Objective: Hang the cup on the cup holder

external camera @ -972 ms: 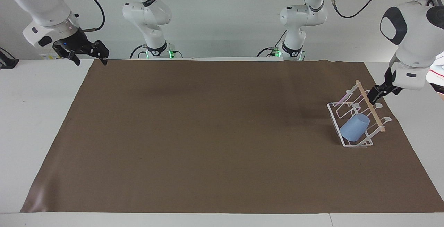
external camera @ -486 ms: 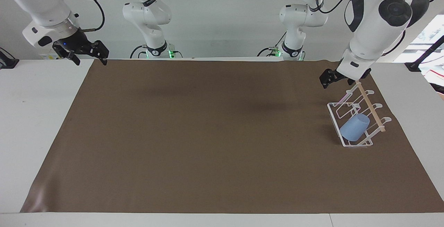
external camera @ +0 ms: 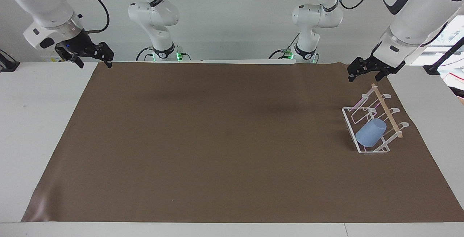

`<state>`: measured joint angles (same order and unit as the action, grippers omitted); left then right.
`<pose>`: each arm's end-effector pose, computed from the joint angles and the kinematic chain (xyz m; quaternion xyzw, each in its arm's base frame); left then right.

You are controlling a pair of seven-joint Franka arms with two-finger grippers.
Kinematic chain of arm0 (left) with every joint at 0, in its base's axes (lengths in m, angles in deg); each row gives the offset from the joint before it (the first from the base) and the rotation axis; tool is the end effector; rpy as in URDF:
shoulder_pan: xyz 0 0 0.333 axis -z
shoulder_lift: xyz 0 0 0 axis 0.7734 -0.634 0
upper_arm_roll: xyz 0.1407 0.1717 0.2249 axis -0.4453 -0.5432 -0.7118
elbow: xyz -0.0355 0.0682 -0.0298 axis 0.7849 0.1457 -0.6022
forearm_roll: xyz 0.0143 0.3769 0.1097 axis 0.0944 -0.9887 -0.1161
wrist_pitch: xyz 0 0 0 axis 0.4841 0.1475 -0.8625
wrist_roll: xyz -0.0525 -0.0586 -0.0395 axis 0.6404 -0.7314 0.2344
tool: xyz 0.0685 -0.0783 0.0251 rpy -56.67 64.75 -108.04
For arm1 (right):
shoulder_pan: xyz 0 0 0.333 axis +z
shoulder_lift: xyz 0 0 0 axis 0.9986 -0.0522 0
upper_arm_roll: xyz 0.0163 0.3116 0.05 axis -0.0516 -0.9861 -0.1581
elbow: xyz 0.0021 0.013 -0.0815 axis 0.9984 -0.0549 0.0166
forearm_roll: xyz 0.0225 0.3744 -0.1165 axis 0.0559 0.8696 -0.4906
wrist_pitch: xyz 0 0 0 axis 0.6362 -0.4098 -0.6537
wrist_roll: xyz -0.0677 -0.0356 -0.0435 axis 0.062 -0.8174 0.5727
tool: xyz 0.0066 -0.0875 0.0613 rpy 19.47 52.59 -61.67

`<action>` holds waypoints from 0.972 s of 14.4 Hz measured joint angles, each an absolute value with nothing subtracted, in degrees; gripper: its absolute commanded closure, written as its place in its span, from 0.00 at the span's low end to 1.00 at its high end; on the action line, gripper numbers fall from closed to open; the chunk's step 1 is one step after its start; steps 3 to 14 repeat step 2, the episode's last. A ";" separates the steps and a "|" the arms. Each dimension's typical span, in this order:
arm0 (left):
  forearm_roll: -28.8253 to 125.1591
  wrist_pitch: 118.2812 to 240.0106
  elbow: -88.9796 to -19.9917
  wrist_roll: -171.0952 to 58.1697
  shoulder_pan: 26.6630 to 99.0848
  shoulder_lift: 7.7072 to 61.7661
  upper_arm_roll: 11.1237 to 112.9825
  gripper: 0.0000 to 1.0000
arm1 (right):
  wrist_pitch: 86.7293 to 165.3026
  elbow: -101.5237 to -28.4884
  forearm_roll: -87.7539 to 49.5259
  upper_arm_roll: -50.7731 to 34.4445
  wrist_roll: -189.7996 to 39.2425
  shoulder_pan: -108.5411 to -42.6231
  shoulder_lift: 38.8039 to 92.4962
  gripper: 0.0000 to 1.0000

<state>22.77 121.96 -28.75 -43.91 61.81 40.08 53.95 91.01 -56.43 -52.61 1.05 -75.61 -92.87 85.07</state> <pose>0.5593 -0.0614 0.6207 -0.9978 0.0276 0.0594 0.0096 0.5098 -0.0772 0.6130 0.9969 0.0033 -0.0768 0.0133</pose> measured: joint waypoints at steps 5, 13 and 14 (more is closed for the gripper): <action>22.77 121.88 -28.40 -43.81 61.52 39.70 53.49 0.00 | 91.00 -56.43 -52.61 1.05 -75.61 -92.87 85.07 0.01; 22.77 121.88 -28.40 -43.81 61.52 39.70 53.49 0.00 | 91.00 -56.43 -52.61 1.05 -75.61 -92.87 85.07 0.01; 22.77 121.88 -28.40 -43.81 61.52 39.70 53.49 0.00 | 91.00 -56.43 -52.61 1.05 -75.61 -92.87 85.07 0.01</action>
